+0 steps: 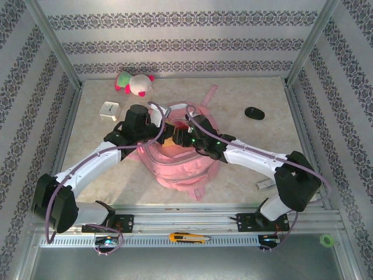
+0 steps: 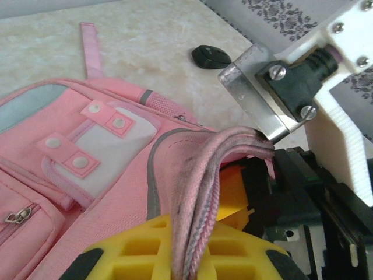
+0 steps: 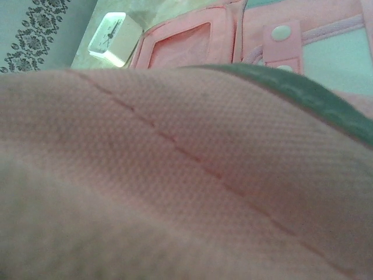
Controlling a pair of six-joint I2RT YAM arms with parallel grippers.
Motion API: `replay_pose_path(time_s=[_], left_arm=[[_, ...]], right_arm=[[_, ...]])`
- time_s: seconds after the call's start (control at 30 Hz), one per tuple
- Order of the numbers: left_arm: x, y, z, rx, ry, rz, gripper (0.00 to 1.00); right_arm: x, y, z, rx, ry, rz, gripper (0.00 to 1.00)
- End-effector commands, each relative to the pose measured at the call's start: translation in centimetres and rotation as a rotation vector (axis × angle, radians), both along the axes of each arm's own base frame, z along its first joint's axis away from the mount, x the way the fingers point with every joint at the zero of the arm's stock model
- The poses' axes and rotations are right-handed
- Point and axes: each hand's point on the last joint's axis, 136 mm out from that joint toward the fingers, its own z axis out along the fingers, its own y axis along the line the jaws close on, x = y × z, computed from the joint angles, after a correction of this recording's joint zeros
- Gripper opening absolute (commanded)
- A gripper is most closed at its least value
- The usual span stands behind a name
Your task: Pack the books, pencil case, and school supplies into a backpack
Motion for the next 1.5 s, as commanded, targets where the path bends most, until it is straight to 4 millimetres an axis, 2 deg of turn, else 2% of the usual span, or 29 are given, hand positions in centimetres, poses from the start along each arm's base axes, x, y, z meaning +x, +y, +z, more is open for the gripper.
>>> replay_pose_path(time_s=[0.0, 0.07, 0.1, 0.23, 0.4, 0.57, 0.67, 0.77, 0.83, 0.9, 1.0, 1.13, 1.3, 1.47], left_arm=[[-0.2, -2.9, 7.3, -0.188, -0.205, -0.11, 0.02], [-0.1, -2.6, 7.1, -0.174, -0.209, -0.094, 0.02], [0.1, -2.3, 6.8, -0.155, -0.211, -0.075, 0.02], [0.7, -1.0, 4.9, -0.051, -0.225, -0.021, 0.02], [0.9, 0.0, 3.0, 0.017, -0.219, 0.005, 0.02], [0.7, -0.1, 2.5, 0.016, -0.211, 0.0, 0.02], [0.5, -0.1, 2.5, 0.007, -0.209, -0.007, 0.02], [0.3, -0.3, 2.4, -0.004, -0.202, -0.019, 0.02], [0.2, -0.5, 2.5, -0.015, -0.202, -0.027, 0.02], [0.1, -0.6, 2.5, -0.023, -0.204, -0.029, 0.02], [0.3, -0.9, 2.5, -0.042, -0.197, -0.031, 0.02], [0.4, -1.1, 2.4, -0.041, -0.197, -0.041, 0.02], [0.2, -1.3, 2.1, -0.053, -0.187, -0.053, 0.02], [0.0, -1.5, 2.0, -0.075, -0.18, -0.06, 0.02]], right_arm=[[-1.6, 5.2, 2.7, 0.138, -0.034, 0.165, 0.4], [-1.4, 4.7, 2.8, 0.13, -0.043, 0.141, 0.44], [-1.3, 4.0, 2.8, 0.12, -0.046, 0.12, 0.51], [-1.8, 0.7, 3.1, 0.081, -0.022, 0.045, 0.61], [-4.5, -4.0, 3.1, 0.015, 0.076, 0.0, 0.67], [-7.2, -9.5, 3.6, -0.04, 0.219, -0.065, 0.67], [-8.1, -14.4, 3.3, -0.077, 0.335, -0.191, 0.67], [-9.6, -21.0, 1.5, -0.109, 0.509, -0.4, 0.65], [-11.4, -25.7, -0.3, -0.13, 0.634, -0.562, 0.64], [-13.4, -29.6, -1.7, -0.153, 0.722, -0.705, 0.63], [-16.2, -33.7, -4.1, -0.186, 0.818, -0.866, 0.63], [-18.8, -36.0, -8.0, -0.124, 0.968, -1.016, 0.69], [-17.3, -36.8, -9.5, -0.042, 1.011, -1.105, 0.71], [-16.5, -36.9, -12.5, -0.058, 1.053, -1.122, 0.71]])
